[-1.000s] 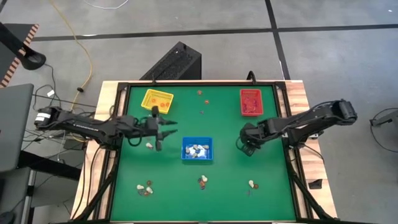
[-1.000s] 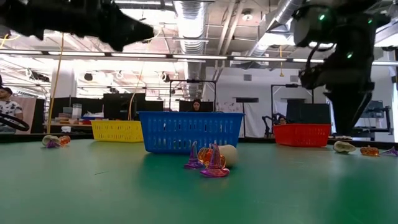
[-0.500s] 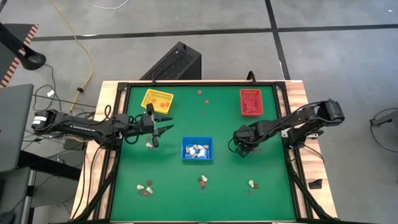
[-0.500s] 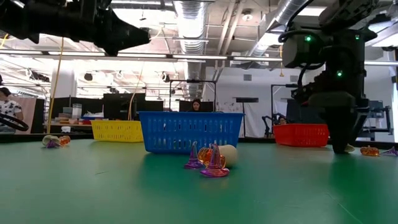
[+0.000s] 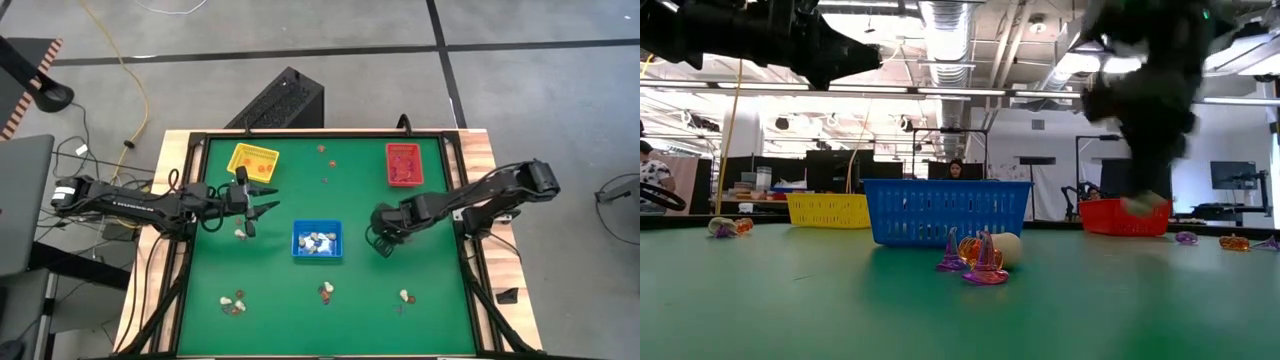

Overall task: Sort Halloween decoration
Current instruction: Put the white skull toy into the blue bin

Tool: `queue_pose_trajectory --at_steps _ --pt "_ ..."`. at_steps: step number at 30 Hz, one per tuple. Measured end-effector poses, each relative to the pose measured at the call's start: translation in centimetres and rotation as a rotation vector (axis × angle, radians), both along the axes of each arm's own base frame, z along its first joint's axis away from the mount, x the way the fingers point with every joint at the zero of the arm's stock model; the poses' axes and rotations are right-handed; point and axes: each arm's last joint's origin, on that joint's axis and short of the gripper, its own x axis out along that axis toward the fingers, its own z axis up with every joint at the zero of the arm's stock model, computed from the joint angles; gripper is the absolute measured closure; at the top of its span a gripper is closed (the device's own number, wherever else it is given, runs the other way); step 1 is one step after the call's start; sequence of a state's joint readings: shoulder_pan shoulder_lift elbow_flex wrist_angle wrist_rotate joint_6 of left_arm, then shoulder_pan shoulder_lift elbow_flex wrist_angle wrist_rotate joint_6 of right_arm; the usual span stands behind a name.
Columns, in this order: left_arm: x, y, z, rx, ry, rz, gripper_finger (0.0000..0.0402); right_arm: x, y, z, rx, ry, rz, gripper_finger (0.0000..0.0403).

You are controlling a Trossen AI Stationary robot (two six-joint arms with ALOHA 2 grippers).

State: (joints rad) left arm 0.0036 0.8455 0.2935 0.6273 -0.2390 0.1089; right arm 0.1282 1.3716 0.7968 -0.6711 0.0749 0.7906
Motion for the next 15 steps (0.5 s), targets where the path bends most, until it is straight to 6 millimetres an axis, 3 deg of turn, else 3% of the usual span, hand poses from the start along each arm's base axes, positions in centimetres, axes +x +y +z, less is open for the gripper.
queue_pose_trajectory --at_steps 5,9,11,15 --pt "0.0 0.0 0.0 0.000 0.000 0.001 0.0269 3.5 1.5 3.2 -0.069 -0.343 0.164 0.0333" --pt "0.0 0.0 0.0 0.000 0.000 0.001 0.0269 6.5 2.2 4.3 -0.144 -0.580 0.282 0.0348" --pt "0.0 0.0 0.0 -0.001 0.000 0.001 0.0269 7.9 2.3 4.3 -0.177 -0.614 0.317 0.0354" --pt "0.0 0.0 0.0 -0.015 -0.003 0.000 0.0269 9.5 2.1 3.9 -0.207 -0.520 0.353 0.0359"
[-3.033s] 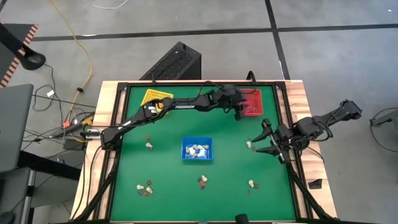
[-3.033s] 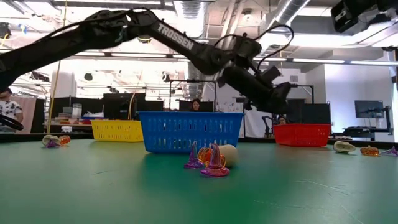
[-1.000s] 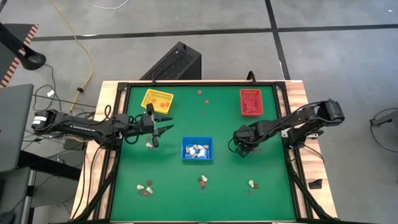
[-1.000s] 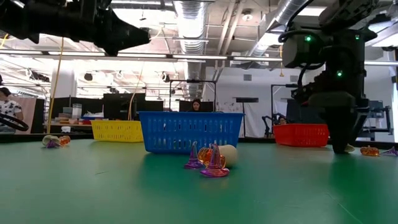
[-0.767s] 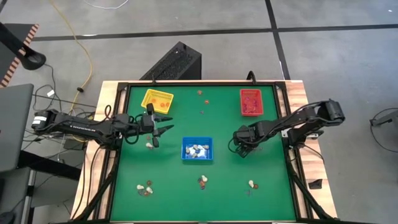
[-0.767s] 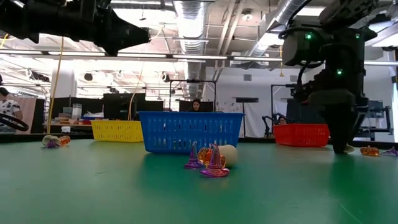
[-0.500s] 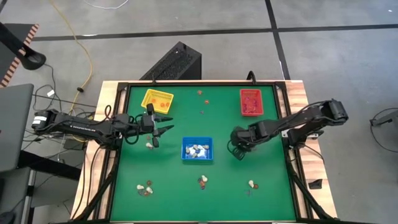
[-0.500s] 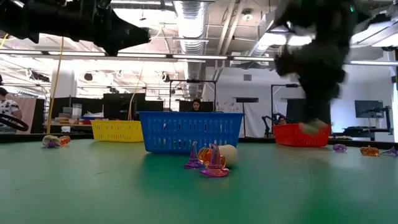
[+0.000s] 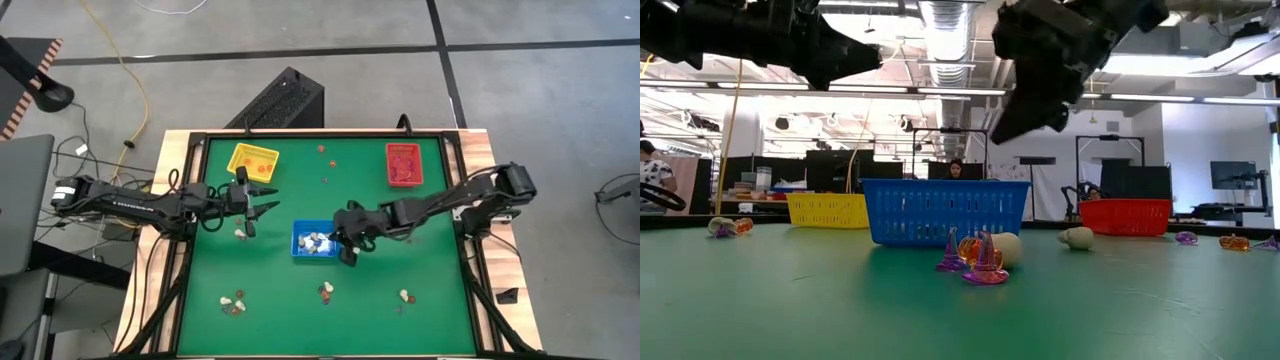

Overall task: Sort Halloween decoration
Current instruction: Put the white skull toy into the blue bin

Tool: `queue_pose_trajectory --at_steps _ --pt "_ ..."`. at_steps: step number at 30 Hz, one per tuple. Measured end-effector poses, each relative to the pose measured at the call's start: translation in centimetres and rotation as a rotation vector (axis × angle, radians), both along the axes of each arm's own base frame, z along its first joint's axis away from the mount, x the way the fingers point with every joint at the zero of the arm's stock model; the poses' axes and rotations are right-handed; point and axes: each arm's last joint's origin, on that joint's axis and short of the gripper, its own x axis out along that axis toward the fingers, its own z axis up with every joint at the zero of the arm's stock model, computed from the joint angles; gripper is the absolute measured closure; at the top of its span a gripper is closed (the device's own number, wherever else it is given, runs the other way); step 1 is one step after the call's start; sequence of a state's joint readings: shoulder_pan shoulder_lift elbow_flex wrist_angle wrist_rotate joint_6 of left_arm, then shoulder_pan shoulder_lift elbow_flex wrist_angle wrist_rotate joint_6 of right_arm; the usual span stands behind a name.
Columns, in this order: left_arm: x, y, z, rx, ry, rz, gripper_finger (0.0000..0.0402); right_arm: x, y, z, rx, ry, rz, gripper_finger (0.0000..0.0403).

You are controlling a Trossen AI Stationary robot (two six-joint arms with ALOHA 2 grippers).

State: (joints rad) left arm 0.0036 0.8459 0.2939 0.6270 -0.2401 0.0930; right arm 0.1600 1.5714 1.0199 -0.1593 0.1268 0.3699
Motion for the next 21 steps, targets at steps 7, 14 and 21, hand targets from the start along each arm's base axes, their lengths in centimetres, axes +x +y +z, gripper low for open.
queue_pose_trajectory --at_steps 7,14,21 --pt "0.0 -0.1 -0.1 0.012 0.011 -0.022 0.0269 -1.6 1.4 -0.2 -0.032 0.219 0.037 0.0338" --pt "0.0 -0.1 -0.1 0.017 0.012 -0.023 0.0269 -4.1 3.6 -2.3 -0.103 0.177 -0.042 0.0274" --pt "0.0 -0.1 -0.1 0.016 0.011 -0.023 0.0269 -6.8 4.3 -8.7 -0.034 -0.063 -0.131 0.0177"
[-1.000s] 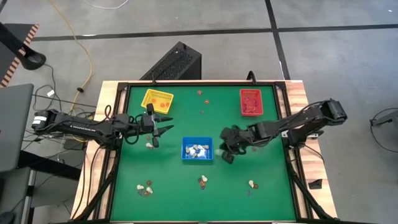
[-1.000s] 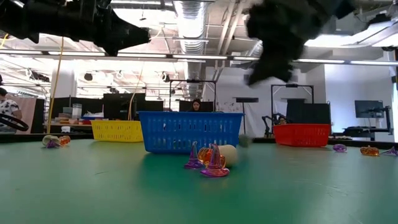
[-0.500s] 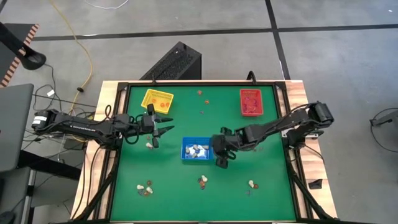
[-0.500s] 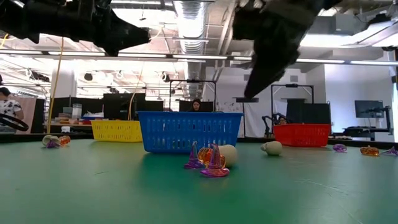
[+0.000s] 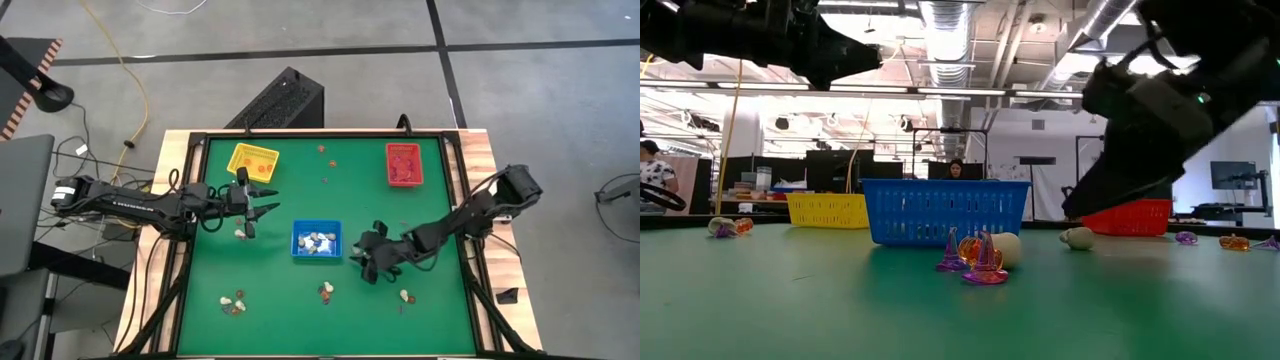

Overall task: Sort Halloween decoration
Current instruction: Put the white skull toy into the blue bin

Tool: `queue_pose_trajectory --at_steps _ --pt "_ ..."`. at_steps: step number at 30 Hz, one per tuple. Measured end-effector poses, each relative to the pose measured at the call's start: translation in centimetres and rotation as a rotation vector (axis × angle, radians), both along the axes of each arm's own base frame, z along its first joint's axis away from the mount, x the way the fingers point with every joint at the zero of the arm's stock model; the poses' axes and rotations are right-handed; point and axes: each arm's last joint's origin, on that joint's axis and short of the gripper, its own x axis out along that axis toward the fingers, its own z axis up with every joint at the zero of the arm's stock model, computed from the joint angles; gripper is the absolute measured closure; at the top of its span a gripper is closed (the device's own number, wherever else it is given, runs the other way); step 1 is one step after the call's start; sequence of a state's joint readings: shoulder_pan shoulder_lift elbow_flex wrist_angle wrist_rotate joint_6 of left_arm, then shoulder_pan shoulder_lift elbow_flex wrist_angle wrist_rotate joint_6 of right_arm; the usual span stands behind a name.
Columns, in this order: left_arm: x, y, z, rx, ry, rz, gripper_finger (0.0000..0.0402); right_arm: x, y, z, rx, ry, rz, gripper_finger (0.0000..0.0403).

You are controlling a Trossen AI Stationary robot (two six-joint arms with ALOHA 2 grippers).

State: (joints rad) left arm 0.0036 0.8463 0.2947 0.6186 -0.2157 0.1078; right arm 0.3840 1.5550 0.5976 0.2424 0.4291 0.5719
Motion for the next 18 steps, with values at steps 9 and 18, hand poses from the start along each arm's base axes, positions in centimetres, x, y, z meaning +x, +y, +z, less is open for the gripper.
queue_pose_trajectory --at_steps 9,18 --pt "0.0 0.0 0.0 -0.013 -0.003 -0.002 0.0269 -1.4 1.0 -2.7 -0.132 -0.069 -0.107 0.0148" --pt "0.0 0.0 0.0 -0.010 -0.002 -0.001 0.0269 -0.6 1.4 -6.0 -0.147 -0.112 -0.210 0.0148"
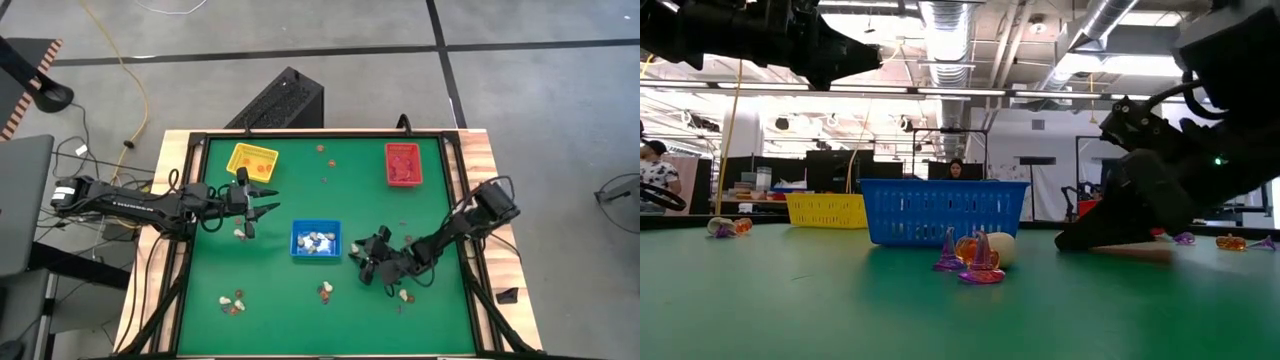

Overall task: Sort Halloween decoration
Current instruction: Put the white skull toy into the blue bin

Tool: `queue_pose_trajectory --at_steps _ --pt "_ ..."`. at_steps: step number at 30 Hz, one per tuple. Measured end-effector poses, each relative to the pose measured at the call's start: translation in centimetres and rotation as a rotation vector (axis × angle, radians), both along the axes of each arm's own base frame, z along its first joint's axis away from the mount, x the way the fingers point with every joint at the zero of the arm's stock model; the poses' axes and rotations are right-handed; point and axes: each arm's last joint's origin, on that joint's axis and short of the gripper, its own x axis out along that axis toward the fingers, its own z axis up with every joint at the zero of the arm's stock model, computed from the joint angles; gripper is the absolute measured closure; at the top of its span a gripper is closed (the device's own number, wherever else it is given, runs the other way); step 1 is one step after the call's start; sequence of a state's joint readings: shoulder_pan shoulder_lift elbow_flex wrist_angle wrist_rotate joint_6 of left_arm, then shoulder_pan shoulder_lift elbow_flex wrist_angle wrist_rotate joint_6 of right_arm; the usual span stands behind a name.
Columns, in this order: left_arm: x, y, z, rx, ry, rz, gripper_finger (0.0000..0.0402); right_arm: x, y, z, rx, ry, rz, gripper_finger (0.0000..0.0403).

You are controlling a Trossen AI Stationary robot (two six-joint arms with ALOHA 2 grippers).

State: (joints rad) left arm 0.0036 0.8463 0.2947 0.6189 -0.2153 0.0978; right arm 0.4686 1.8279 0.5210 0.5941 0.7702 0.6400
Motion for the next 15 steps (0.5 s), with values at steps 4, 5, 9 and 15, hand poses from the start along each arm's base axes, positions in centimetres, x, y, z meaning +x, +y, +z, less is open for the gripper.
queue_pose_trajectory --at_steps 4,5,9,15 --pt "0.0 0.0 0.0 0.000 0.002 0.000 0.0269 -0.3 0.3 -0.5 -0.031 -0.008 -0.037 0.0167" --pt "0.0 0.0 0.0 0.002 0.003 0.000 0.0269 -0.3 0.4 -0.5 -0.034 -0.009 -0.039 0.0177" --pt "0.0 0.0 0.0 0.003 0.004 0.000 0.0269 -0.4 0.3 -0.1 -0.042 -0.005 -0.036 0.0233" --pt "0.0 0.0 0.0 0.003 0.005 0.000 0.0269 -0.7 0.2 1.7 -0.073 0.004 -0.002 0.0289"
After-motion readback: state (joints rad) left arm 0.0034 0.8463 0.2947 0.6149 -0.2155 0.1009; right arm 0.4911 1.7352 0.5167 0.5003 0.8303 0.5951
